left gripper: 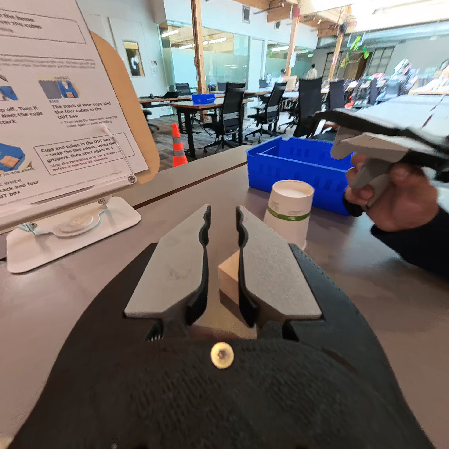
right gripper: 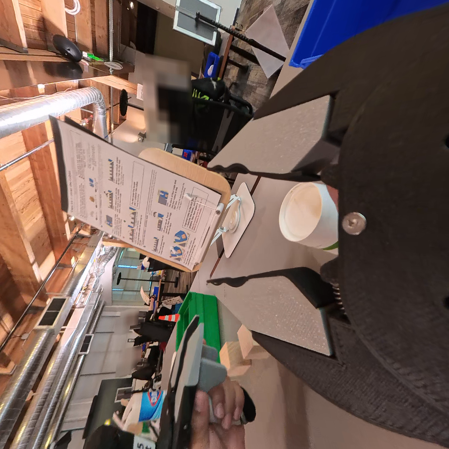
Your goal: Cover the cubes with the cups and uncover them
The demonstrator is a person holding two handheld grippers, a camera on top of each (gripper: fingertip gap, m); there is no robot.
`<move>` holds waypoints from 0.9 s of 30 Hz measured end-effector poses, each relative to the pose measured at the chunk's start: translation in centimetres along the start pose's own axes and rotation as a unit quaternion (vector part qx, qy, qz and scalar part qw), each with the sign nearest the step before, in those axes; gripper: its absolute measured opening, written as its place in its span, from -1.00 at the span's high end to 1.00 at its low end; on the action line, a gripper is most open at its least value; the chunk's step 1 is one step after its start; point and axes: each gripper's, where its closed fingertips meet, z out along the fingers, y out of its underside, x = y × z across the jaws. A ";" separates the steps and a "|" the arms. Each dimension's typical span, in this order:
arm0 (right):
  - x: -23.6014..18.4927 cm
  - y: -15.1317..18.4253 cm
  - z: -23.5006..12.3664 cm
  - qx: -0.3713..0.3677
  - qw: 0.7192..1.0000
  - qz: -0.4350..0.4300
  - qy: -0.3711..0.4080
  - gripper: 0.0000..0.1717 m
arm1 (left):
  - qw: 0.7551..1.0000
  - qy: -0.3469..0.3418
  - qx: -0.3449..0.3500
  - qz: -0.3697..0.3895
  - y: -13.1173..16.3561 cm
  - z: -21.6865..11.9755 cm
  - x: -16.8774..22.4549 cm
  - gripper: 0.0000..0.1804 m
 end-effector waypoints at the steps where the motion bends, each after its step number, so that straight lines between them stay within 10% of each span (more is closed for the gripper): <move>1: -0.3 -0.3 -0.1 0.006 1.000 0.001 -0.007 0.03 | 1.000 0.011 0.010 -0.010 -0.6 -1.5 0.0 0.79; 11: -1.9 0.6 0.6 -0.015 0.999 0.013 -0.028 0.07 | 0.985 -0.161 -0.066 0.004 -4.8 -14.3 -11.7 0.63; 18: -3.5 1.5 1.1 -0.033 0.998 -0.016 -0.042 0.11 | 0.895 -0.357 -0.265 0.023 -1.1 -24.7 -27.2 0.62; 27: -3.7 2.3 1.4 -0.048 0.998 -0.009 -0.051 0.12 | 0.888 -0.308 -0.337 -0.042 3.9 -25.7 -29.0 0.69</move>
